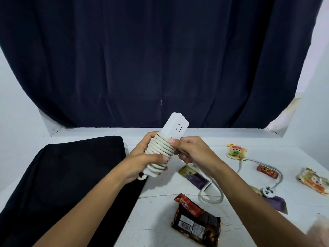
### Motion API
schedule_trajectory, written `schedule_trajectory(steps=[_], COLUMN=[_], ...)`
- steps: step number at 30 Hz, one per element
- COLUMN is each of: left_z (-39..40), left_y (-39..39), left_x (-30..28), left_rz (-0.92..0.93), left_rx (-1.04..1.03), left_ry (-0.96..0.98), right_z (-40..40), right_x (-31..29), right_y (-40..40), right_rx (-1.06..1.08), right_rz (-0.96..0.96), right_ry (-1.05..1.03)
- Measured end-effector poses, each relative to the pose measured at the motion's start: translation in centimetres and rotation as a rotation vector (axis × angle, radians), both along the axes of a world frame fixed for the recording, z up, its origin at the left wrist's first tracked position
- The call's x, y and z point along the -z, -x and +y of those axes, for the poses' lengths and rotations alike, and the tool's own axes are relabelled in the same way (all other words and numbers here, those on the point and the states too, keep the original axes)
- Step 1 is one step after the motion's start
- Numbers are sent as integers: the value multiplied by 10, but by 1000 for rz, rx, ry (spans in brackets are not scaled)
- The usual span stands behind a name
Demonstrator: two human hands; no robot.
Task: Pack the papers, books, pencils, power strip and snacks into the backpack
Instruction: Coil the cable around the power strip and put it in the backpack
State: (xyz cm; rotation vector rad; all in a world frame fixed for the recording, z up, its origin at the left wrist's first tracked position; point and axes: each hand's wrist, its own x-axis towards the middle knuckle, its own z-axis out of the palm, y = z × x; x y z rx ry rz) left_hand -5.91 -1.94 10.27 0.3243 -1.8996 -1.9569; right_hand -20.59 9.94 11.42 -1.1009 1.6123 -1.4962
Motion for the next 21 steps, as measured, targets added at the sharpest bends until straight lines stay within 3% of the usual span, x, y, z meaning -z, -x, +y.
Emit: schedule_trajectory(steps=[5,11,15,21], left_z=[-2,3,-4,-3], left_y=[-3,-2,-1,5], left_x=[3,6,2,-6], left_rz=[-20,35,-32,-114], left_rx=[-67,-72,-31,-103], left_ry=[126,91,62,358], right_z=[-2,-1,-3,-12], right_x=[3,1,6,20], right_y=[-2,-6,-9,-14], right_rx=[39,147,221,406], right_rz=[-80,7,43,86], right_ry=[50,74,82,51])
